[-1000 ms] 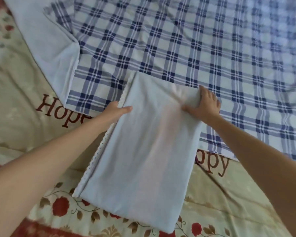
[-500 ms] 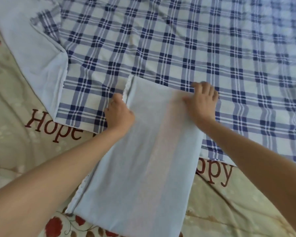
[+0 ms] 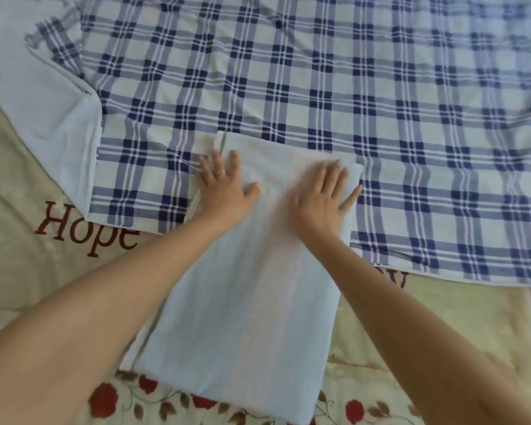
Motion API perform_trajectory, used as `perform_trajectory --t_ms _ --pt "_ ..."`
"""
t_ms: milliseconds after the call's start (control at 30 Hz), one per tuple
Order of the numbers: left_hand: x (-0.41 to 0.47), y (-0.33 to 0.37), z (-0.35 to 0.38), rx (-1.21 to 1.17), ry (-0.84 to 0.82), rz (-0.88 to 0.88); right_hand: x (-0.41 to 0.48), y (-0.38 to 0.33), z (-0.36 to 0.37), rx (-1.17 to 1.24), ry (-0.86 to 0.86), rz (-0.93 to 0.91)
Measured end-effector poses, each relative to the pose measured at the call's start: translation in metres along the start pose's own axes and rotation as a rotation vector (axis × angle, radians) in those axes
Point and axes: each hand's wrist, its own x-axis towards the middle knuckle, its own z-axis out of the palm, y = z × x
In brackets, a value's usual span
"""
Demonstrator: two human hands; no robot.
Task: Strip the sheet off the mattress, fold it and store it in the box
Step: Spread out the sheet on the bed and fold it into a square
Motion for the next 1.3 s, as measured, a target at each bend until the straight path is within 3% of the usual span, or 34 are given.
perform_trajectory --t_ms 100,200,333,533,667,800,1033,1200,1300 --pt "-0.084 -0.016 0.033 0.179 0.117 0.322 -0.070 -0.001 0.024 0.017 0.071 -0.440" --pt "-0.178 -0.076 0.081 0.307 0.049 0.502 -0.145 0.054 0.068 -0.154 -0.043 -0.743" --pt "-0.212 -0.124 0.092 0.317 0.019 0.435 -0.168 0.107 0.076 -0.193 -0.062 -0.650" --pt "-0.212 -0.175 0.077 0.483 -0.064 0.655 -0.173 0.114 0.058 -0.290 -0.062 -0.666" --pt "-0.232 -0.148 0.081 0.407 0.085 0.600 -0.215 0.076 0.066 -0.238 0.020 -0.701" --pt "-0.246 -0.148 0.105 0.397 0.032 0.697 -0.262 0.071 0.094 -0.228 -0.059 -0.743" --pt "-0.209 -0.213 0.072 0.491 0.060 0.944 -0.241 0.148 0.080 -0.272 -0.099 -0.469" --pt "-0.150 -0.183 0.039 0.553 0.229 0.856 -0.176 0.152 0.056 -0.216 0.038 -0.566" --pt "-0.118 -0.171 0.036 0.546 0.197 0.849 -0.150 0.143 0.062 -0.245 0.080 -0.632"
